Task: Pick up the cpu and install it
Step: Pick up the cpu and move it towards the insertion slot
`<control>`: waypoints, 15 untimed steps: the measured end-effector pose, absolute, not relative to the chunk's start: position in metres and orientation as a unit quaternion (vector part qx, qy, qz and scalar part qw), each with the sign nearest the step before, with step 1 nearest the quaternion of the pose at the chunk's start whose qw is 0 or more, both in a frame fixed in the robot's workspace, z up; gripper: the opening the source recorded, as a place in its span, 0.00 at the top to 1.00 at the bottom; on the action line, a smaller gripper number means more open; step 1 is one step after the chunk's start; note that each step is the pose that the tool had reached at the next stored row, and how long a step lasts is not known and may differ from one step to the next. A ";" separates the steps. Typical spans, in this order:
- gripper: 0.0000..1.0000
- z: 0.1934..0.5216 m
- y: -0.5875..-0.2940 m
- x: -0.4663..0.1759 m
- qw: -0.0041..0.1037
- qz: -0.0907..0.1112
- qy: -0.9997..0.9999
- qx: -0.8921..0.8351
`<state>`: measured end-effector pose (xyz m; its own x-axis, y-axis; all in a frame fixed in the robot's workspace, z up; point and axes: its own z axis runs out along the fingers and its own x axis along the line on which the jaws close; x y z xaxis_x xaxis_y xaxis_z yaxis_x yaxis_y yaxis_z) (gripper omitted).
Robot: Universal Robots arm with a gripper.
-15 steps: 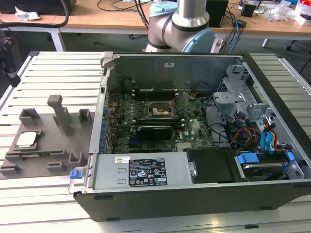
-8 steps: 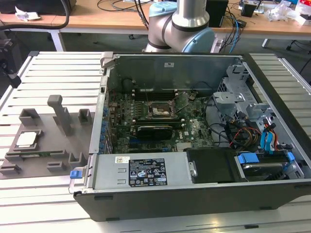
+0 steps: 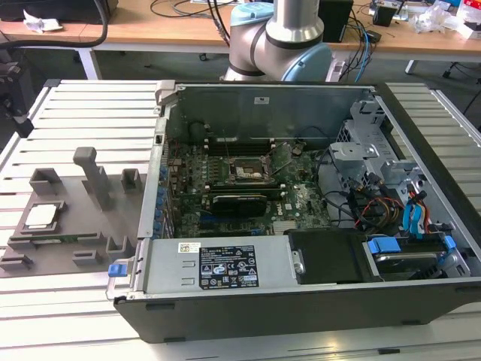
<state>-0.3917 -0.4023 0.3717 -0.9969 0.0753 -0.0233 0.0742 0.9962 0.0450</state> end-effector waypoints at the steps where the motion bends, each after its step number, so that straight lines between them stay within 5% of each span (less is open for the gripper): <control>1: 0.45 0.371 -0.402 -0.392 0.012 0.022 0.999 0.037; 15: 0.45 0.365 -0.402 -0.392 0.012 0.022 0.999 0.037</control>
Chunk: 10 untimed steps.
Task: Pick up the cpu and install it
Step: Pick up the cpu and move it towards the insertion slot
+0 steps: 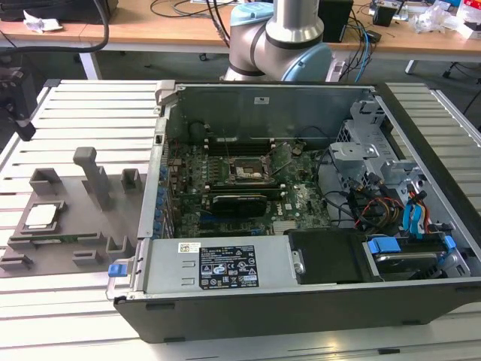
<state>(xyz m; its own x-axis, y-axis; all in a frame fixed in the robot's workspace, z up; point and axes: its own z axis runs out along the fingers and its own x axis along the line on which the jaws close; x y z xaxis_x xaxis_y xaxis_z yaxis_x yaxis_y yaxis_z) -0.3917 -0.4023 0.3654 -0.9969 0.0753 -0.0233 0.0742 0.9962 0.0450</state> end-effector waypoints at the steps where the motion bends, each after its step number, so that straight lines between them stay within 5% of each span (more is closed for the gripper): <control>1: 0.45 0.365 -0.402 -0.392 0.012 0.022 0.999 0.037; 10: 0.45 0.361 -0.402 -0.392 0.012 0.022 0.999 0.037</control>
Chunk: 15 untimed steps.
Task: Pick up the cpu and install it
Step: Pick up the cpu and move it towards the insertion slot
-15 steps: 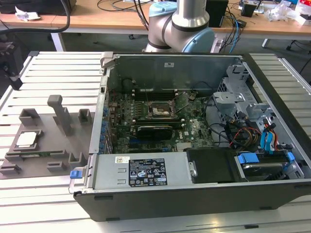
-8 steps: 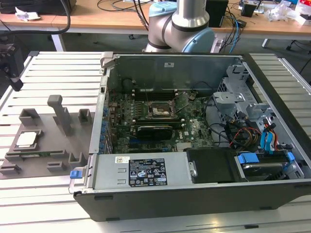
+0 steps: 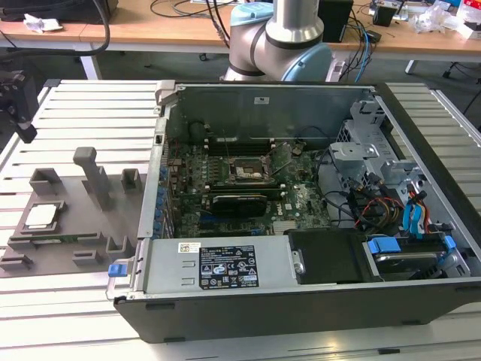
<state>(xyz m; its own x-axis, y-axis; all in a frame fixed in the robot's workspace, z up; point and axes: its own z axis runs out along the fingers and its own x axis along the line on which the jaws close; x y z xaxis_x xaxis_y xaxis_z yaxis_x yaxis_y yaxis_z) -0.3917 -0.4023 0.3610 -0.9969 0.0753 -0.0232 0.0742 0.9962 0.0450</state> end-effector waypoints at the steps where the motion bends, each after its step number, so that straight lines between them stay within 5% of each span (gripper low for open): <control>1: 0.45 0.361 -0.402 -0.392 0.012 0.022 0.999 0.037; 15: 0.45 0.353 -0.402 -0.392 0.012 0.022 0.999 0.037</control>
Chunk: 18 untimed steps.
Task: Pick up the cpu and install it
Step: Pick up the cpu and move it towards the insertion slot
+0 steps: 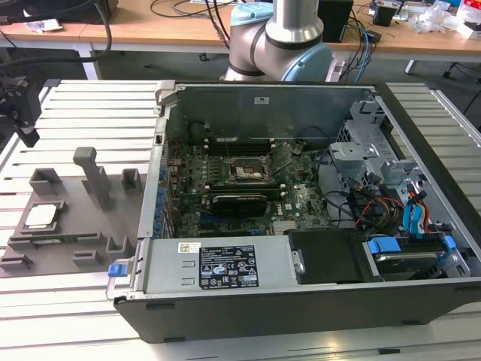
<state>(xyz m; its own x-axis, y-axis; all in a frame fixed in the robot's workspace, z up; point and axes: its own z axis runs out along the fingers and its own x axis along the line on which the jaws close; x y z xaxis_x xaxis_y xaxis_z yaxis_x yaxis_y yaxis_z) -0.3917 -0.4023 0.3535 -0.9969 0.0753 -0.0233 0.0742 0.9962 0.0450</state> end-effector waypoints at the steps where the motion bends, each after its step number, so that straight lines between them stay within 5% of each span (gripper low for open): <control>1: 0.45 0.352 -0.402 -0.392 0.012 0.022 0.999 0.037; 18: 0.45 0.341 -0.402 -0.392 0.012 0.022 0.999 0.037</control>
<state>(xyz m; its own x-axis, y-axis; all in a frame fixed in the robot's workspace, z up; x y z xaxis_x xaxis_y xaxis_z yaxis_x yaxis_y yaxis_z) -0.3917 -0.4023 0.3414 -0.9969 0.0753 -0.0233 0.0742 0.9962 0.0450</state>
